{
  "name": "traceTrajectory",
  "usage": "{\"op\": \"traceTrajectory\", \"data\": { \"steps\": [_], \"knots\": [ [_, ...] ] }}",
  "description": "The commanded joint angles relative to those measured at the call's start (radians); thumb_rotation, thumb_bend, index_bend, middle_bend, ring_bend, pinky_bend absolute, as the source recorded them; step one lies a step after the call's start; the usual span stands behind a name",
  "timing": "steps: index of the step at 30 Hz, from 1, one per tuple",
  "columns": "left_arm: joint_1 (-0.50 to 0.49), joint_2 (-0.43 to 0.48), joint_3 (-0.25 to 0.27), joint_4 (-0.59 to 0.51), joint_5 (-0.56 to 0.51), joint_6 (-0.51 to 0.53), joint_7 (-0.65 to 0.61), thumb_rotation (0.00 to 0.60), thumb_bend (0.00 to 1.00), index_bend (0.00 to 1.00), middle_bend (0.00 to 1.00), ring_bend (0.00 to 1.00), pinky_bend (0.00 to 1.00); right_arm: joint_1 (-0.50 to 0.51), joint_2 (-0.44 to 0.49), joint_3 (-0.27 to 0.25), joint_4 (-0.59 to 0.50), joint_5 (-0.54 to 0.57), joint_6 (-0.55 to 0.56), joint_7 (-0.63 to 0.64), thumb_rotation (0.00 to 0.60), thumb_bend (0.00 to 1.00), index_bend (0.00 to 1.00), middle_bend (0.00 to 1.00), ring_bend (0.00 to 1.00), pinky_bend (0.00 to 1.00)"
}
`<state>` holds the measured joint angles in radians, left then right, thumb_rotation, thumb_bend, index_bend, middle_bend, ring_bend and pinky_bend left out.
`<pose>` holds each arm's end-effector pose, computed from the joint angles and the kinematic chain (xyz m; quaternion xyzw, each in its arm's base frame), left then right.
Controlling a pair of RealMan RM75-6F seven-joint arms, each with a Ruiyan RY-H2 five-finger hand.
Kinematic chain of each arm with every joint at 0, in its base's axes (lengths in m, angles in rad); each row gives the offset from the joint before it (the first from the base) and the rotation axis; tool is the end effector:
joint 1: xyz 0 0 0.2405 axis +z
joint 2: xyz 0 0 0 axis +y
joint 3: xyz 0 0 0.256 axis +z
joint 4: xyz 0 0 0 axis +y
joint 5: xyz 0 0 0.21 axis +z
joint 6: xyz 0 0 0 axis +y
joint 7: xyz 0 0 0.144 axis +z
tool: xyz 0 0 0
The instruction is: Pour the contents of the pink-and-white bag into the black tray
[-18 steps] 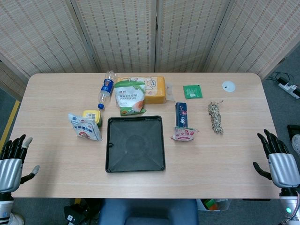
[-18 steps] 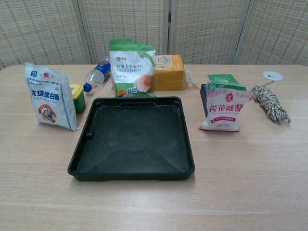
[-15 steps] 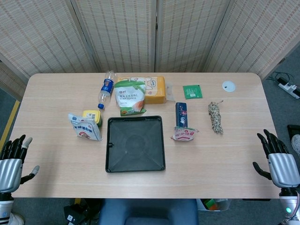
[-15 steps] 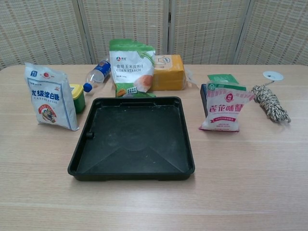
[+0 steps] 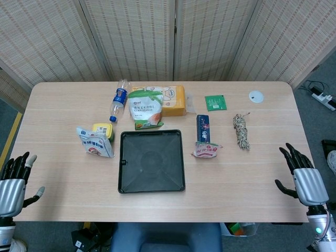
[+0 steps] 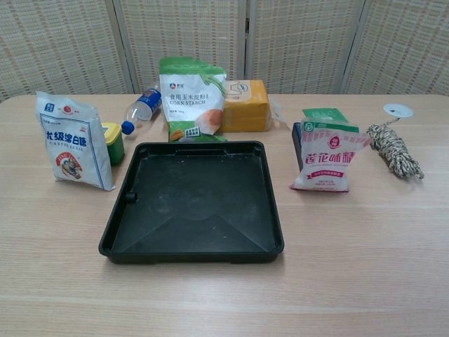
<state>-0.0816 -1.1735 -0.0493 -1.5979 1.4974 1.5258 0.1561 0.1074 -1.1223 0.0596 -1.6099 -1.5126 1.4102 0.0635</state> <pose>-0.3078 0.1797 0.1483 -0.6056 -0.3439 -0.3643 0.6183 -0.3086 -0.1897 0.1490 0.6015 -0.4166 0.3972 0.5540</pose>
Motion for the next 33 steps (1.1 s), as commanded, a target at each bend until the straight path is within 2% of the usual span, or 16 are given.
{"op": "traceTrajectory", "data": {
  "steps": [1,13,19,24,29,33],
  "knots": [
    [0.003,0.002,0.001,-0.001,0.0,0.003,-0.001,0.6,0.32,0.0,0.03,0.03,0.0,0.058,-0.025,0.014,0.035,0.006,-0.081,0.086,0.6,0.3,0.0,0.0,0.09,0.14],
    [0.008,0.02,0.005,-0.028,0.006,0.007,0.009,0.6,0.32,0.0,0.03,0.04,0.0,0.221,-0.144,0.045,0.194,0.037,-0.315,0.355,0.6,0.3,0.0,0.01,0.12,0.15],
    [0.006,0.028,0.006,-0.051,0.013,0.006,0.026,0.6,0.32,0.0,0.03,0.04,0.0,0.299,-0.216,0.058,0.293,0.032,-0.398,0.499,0.6,0.3,0.0,0.02,0.13,0.15],
    [0.006,0.034,0.005,-0.064,0.013,0.006,0.037,0.6,0.32,0.0,0.03,0.04,0.0,0.358,-0.268,0.066,0.355,0.02,-0.439,0.548,0.6,0.3,0.0,0.02,0.13,0.16],
    [0.006,0.036,0.006,-0.068,0.008,0.001,0.041,0.6,0.32,0.0,0.03,0.04,0.0,0.412,-0.309,0.075,0.401,0.018,-0.476,0.586,0.6,0.3,0.0,0.05,0.16,0.21],
    [0.008,0.039,0.006,-0.066,0.003,0.0,0.039,0.6,0.32,0.0,0.03,0.04,0.0,0.452,-0.336,0.075,0.434,0.011,-0.498,0.589,0.6,0.3,0.08,0.12,0.23,0.29]
  ]
}}
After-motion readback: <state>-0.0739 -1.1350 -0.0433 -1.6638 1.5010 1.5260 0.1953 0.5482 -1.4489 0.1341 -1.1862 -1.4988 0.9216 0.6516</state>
